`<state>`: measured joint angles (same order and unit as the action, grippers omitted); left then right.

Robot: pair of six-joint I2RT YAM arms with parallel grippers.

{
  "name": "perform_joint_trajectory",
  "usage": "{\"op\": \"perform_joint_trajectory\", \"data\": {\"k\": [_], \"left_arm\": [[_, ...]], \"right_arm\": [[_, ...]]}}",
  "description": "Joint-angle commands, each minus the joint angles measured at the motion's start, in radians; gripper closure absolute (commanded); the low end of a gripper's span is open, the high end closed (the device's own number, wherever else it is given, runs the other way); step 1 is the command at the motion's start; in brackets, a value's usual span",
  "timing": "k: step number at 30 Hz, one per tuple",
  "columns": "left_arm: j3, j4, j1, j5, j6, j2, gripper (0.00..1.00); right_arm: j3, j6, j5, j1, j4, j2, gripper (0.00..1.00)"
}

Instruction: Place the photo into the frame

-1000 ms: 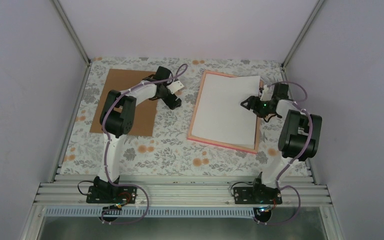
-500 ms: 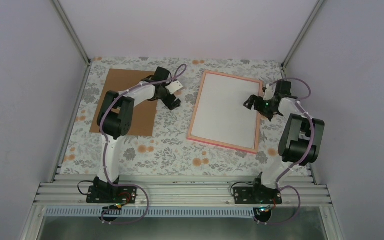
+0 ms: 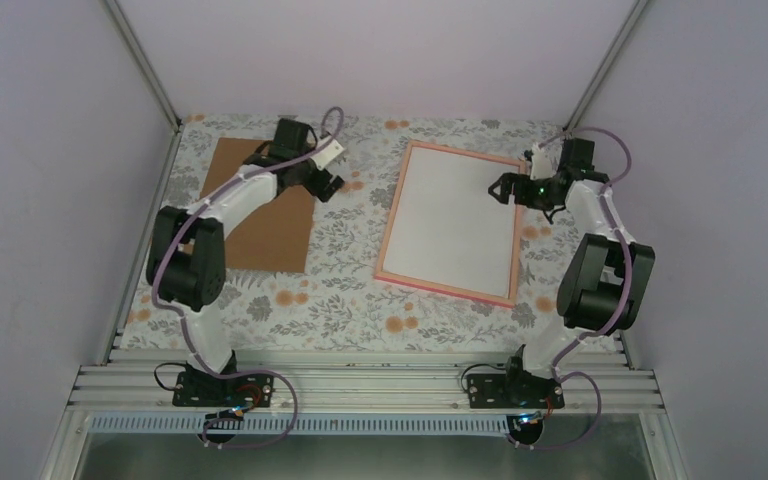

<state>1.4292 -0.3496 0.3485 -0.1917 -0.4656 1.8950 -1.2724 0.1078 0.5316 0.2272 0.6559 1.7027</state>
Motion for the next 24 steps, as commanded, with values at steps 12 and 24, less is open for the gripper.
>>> {"op": "perform_joint_trajectory", "data": {"k": [12, 24], "left_arm": [[-0.158, -0.185, -0.464, -0.263, 0.081, -0.243, 0.00], [-0.027, -0.292, -0.782, -0.303, 0.032, -0.048, 0.00]], "right_arm": [[-0.165, -0.103, 0.312, -0.402, -0.074, 0.085, 0.00], [-0.342, -0.271, 0.258, -0.723, -0.192, 0.387, 0.00]]}}
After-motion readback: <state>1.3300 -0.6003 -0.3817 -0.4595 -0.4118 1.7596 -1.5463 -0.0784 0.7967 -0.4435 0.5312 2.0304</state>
